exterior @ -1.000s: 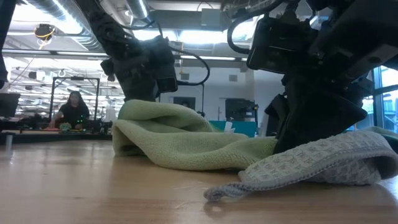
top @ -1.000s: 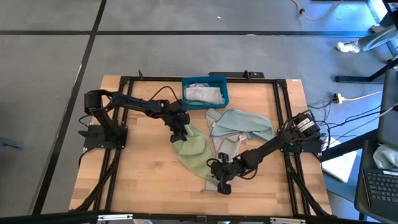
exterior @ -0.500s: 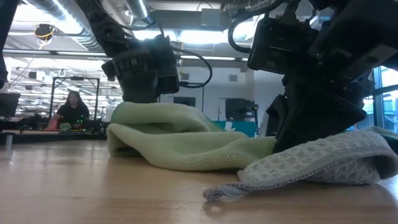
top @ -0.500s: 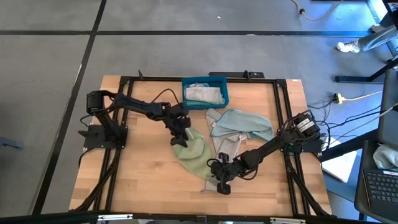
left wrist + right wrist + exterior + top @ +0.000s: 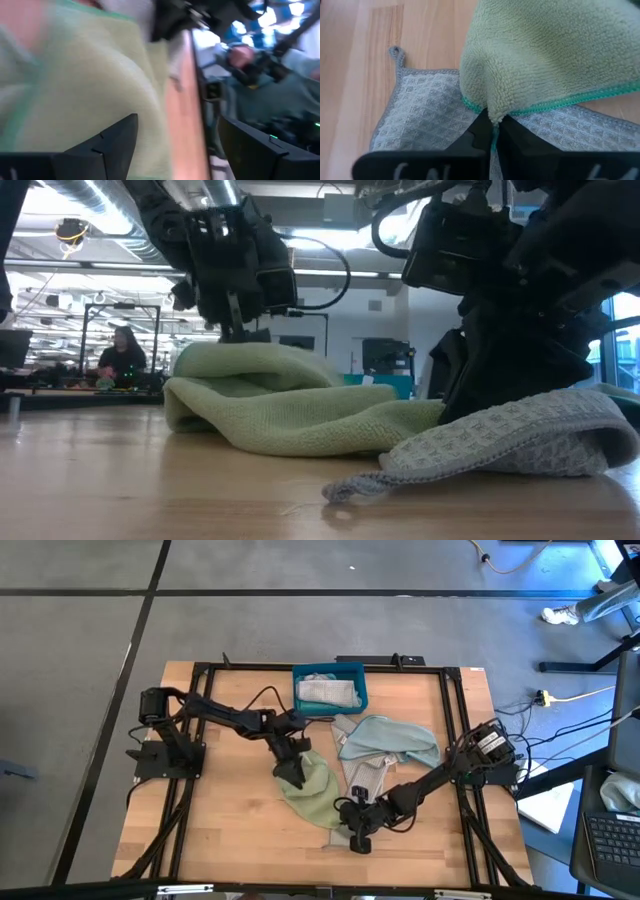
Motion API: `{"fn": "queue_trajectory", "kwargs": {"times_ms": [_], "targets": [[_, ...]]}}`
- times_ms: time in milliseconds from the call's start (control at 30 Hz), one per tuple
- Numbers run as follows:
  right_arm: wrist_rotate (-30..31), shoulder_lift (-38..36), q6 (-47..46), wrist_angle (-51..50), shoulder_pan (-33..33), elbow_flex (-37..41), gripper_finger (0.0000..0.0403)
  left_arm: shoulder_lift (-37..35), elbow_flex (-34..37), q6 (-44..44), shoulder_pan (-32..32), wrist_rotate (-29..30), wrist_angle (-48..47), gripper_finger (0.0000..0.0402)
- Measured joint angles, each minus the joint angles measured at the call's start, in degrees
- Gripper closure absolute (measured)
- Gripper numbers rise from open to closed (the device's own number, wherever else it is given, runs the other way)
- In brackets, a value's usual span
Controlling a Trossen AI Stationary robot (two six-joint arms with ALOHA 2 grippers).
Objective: Fold microfiber towels
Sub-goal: Fold the green towel
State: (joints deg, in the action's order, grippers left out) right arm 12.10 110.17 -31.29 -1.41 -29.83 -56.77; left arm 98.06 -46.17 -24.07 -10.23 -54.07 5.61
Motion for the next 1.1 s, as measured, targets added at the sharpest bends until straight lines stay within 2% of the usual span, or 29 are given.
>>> {"fn": "queue_trajectory", "kwargs": {"times_ms": [200, 333, 500, 700, 867, 1100], "targets": [[1.68, 0.02, 0.57, -0.22, -0.62, 0.02, 0.0396, 0.0, 0.0, -2.51, 1.52, -3.81, 0.71, 0.0137], [1.66, 0.02, 1.46, -0.2, -0.67, 0.02, 0.0392, -0.02, 0.0, -3.67, 2.54, -5.33, 0.72, 0.0137], [1.62, 0.02, 1.6, -0.2, -0.67, 0.02, 0.0376, -0.04, 0.0, -3.53, 5.47, 1.03, -6.81, 0.0141], [1.77, 0.02, 1.73, -0.2, -0.68, 0.02, 0.0391, -0.04, 0.0, -1.3, 11.74, 5.27, -18.42, 0.0144], [1.8, 0.02, 1.79, -0.2, -0.69, 0.02, 0.0394, -0.04, -0.05, -3.77, 15.6, 5.15, -17.92, 0.0144], [1.79, 0.02, 1.81, -0.2, -0.69, 0.02, 0.0378, -1.53, -1.68, -7.37, 16.72, 5.24, -17.95, 0.0144]]}}
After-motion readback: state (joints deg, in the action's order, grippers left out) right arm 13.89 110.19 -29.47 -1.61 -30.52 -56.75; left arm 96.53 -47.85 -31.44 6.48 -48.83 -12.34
